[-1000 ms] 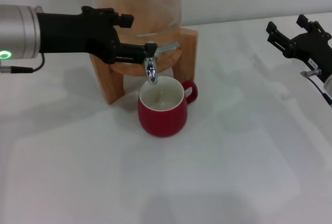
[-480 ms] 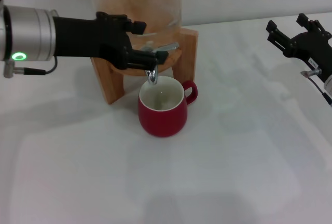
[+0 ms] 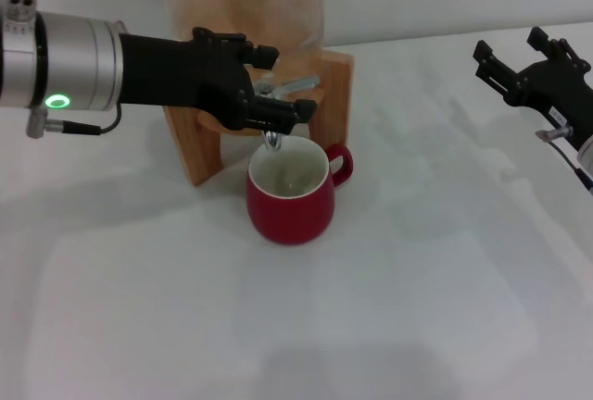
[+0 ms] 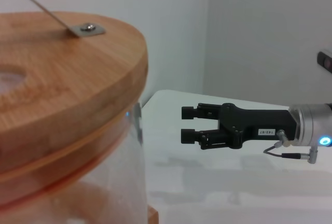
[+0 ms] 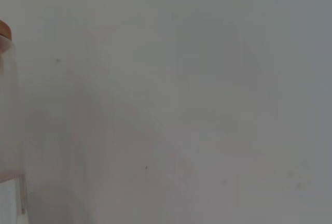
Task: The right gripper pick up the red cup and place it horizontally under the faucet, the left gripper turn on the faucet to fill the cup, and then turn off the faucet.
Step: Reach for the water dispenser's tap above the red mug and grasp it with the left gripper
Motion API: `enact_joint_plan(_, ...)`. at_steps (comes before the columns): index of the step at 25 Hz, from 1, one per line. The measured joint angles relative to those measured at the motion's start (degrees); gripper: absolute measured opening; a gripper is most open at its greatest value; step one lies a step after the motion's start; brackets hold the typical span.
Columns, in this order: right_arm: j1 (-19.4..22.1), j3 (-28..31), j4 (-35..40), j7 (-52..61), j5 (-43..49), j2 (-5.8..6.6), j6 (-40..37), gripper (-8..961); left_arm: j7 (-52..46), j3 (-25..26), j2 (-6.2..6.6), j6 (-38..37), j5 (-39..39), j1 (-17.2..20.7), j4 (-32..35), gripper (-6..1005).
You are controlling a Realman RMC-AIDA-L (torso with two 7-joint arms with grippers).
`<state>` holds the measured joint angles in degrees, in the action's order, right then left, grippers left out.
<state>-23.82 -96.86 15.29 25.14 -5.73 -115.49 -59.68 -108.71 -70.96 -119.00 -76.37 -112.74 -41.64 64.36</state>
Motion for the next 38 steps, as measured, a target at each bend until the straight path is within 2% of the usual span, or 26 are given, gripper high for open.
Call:
enact_joint_plan(19, 0.33, 0.0, 0.26, -0.08, 0.02, 0.04, -0.24, 860, 0.87, -1.72, 0.0, 0.89, -1.56, -3.33, -2.31, 880)
enact_joint_plan(38, 0.81, 0.01, -0.33, -0.09, 0.02, 0.09, -2.44, 860, 0.88, -2.79, 0.0, 1.94, -2.96, -4.17, -2.16, 880)
